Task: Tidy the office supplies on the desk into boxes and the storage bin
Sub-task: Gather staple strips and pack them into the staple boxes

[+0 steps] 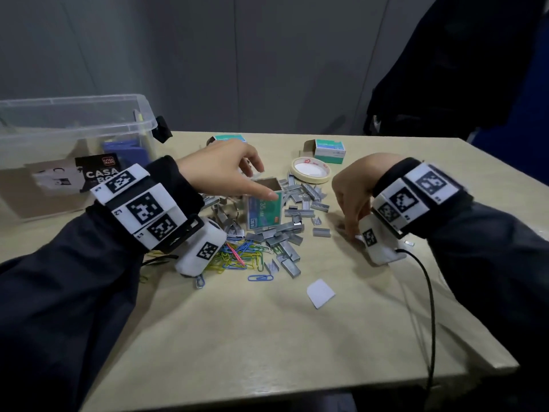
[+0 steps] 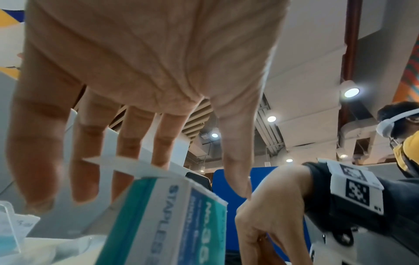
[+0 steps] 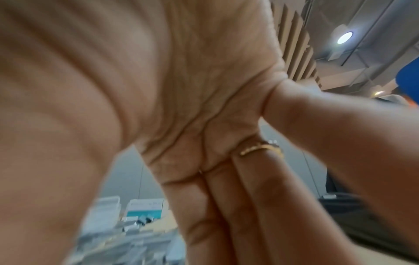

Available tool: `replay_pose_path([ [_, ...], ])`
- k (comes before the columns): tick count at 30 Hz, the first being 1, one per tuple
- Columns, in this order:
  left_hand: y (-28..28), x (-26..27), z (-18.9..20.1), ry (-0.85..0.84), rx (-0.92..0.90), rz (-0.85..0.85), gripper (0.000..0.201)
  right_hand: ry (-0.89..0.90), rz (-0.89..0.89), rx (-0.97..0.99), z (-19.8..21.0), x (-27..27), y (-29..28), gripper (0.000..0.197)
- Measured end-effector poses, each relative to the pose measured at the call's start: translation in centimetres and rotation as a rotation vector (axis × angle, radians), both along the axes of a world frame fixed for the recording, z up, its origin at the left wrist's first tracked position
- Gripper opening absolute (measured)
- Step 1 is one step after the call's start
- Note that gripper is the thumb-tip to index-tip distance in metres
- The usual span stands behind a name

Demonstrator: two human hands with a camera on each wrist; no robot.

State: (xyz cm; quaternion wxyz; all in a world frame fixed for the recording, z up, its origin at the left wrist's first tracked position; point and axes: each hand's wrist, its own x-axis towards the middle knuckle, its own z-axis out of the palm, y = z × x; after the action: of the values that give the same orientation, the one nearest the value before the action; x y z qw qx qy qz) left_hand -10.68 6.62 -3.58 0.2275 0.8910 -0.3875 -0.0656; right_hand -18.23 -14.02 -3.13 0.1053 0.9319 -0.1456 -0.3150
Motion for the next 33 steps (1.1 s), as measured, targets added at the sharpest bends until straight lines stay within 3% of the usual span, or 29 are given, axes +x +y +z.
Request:
replay_pose_path([
  [8,0.4,0.1,0.2,0.118,-0.092,-0.016,0.058,-0.096,0.053,0.080,-1.1,0.4,-0.3,0.022],
  [13,0.7,0.6,0.7,0.089,-0.258,0.025,0.030,-0.079,0.023,0.296,-0.3,0.2,-1.6,0.017],
  [16,0.5,0.3,0.8,0.040,-0.386,0.061,0.014,-0.141,0.055,0.531,1.1,-0.4,-2.8,0.013],
  [18,0.4,-0.3,1.0,0.007,-0.436,0.064,0.011,-0.274,0.078,0.786,2.1,-0.8,-3.3,0.012],
  [21,0.4,-1.6,1.6,-0.017,-0.432,0.002,0.016,-0.496,0.051,1.203,3.0,-1.3,-3.1,0.018],
  [23,0.5,-2.5,2.0,-0.019,-0.398,-0.050,0.024,-0.610,0.020,1.361,2.9,-1.1,-2.5,0.027],
  [28,0.1,-3.4,1.7,-0.069,-0.374,-0.049,0.031,-0.813,-0.011,1.405,2.1,0.0,-0.5,0.062],
  [31,0.1,-2.9,1.5,-0.087,-0.485,0.010,0.025,-0.870,-0.017,1.413,2.2,0.4,0.5,0.062],
  [33,0.2,-2.5,1.4,-0.059,-0.578,0.051,0.022,-0.906,-0.049,1.430,2.2,0.8,1.1,0.047],
])
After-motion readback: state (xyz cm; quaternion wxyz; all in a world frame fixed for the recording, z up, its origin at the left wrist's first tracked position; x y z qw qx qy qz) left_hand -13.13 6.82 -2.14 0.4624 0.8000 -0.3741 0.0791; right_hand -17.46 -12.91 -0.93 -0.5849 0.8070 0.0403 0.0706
